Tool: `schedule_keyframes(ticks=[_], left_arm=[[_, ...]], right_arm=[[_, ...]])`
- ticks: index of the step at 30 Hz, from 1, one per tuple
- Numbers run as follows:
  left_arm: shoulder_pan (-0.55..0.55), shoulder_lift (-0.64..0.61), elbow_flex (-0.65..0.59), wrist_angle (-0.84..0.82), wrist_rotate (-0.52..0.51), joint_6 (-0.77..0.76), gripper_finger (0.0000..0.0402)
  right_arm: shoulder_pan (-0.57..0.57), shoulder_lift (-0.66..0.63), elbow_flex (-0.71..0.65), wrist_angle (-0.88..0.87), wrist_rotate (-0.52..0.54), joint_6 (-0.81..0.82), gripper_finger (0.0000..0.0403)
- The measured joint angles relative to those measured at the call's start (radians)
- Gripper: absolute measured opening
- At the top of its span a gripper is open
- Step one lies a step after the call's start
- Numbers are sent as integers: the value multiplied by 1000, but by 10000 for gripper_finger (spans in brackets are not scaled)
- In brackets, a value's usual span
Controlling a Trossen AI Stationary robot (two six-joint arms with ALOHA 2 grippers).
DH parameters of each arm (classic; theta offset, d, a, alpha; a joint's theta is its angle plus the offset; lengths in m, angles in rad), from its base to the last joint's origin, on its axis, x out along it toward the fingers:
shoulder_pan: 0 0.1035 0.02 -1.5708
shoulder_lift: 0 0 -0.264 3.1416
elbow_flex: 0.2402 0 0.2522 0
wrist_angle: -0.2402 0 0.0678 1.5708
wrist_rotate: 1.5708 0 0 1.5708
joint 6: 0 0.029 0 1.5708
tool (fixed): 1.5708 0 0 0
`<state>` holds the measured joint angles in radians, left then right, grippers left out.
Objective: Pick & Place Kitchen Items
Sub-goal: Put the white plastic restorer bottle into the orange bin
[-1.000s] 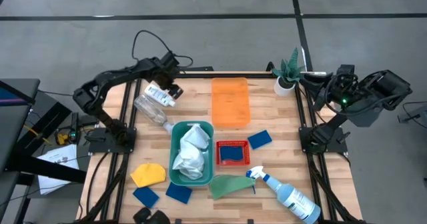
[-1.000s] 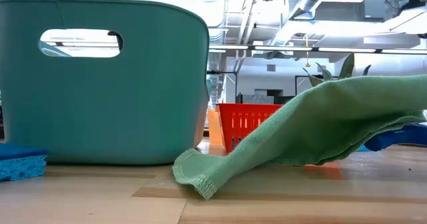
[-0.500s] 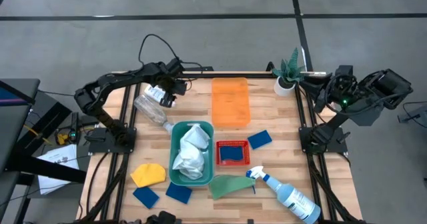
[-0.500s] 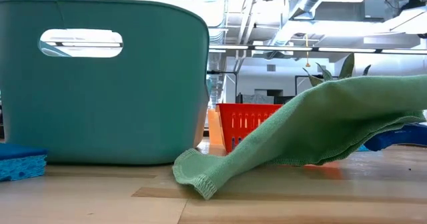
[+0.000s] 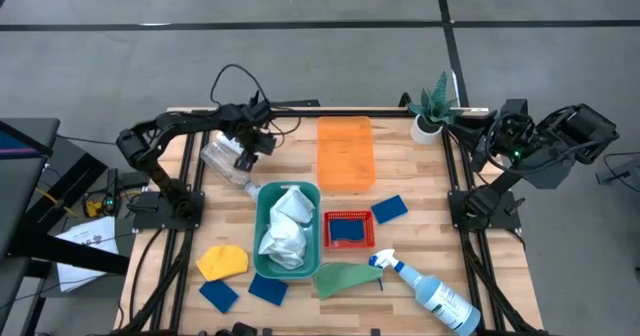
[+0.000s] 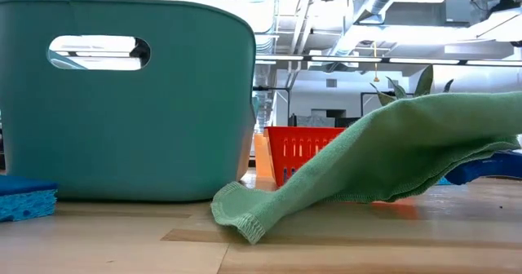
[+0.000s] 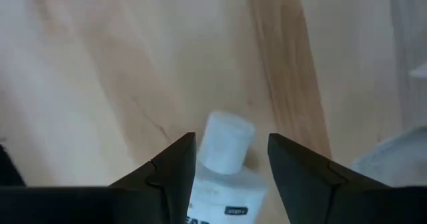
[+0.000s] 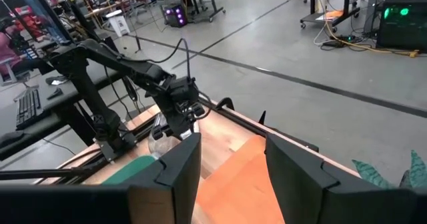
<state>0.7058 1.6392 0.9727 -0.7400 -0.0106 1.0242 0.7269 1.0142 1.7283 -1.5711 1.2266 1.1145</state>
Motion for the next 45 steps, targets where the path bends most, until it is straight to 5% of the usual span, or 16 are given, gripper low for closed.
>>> schedule_keyframes(ticks=[17, 36, 45], left_arm=[[-44, -2, -130, 135, -6, -13, 163], [-45, -48, -136, 198, -27, -59, 80], [-44, -137, -135, 191, 1, -60, 125]], right_arm=[[0, 0, 0, 0, 0, -7, 159], [0, 15, 0, 1, 0, 16, 159], [0, 20, 0, 1, -26, 19, 159]])
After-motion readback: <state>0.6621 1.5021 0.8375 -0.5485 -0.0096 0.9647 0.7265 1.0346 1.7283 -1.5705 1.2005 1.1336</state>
